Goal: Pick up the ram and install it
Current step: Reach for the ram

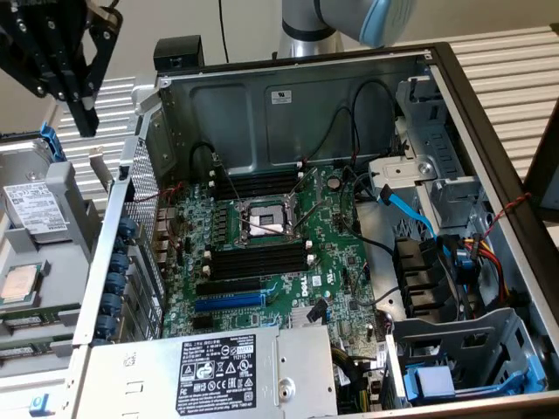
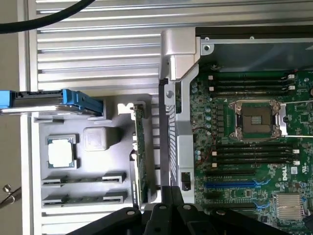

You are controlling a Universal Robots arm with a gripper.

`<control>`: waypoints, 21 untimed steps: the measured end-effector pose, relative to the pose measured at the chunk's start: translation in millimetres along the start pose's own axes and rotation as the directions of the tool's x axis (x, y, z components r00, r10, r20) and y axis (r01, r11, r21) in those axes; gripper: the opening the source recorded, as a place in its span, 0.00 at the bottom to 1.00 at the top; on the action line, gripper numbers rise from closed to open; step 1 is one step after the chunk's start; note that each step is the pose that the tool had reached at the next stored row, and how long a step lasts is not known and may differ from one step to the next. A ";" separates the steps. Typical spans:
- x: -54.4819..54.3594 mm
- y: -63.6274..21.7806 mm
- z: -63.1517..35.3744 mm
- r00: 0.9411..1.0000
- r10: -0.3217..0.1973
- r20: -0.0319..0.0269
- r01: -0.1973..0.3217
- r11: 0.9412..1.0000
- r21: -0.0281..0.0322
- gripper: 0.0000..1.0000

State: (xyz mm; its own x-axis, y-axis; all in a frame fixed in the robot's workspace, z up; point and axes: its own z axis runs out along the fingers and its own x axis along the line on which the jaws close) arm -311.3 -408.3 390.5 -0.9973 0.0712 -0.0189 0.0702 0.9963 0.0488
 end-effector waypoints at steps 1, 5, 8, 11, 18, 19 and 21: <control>4.4 -0.8 -0.1 1.000 0.000 0.000 0.000 1.000 0.000 0.11; 22.7 -3.8 -0.4 1.000 0.000 0.000 0.000 1.000 0.000 0.11; 36.1 -6.0 -0.7 1.000 0.000 0.000 0.000 1.000 0.000 0.11; 49.5 -8.0 -0.9 1.000 0.000 0.000 0.000 1.000 0.000 0.11; 80.9 -13.0 -1.4 1.000 0.000 0.000 0.000 1.000 0.000 0.11; 85.4 -13.8 -1.5 1.000 0.000 0.000 0.000 1.000 0.000 0.11; 94.0 -15.2 -1.6 1.000 0.000 0.000 0.000 1.000 0.000 0.11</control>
State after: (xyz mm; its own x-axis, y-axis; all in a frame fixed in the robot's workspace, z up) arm -406.1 -416.9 389.6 -0.9973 0.0712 -0.0190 0.0702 0.9963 0.0491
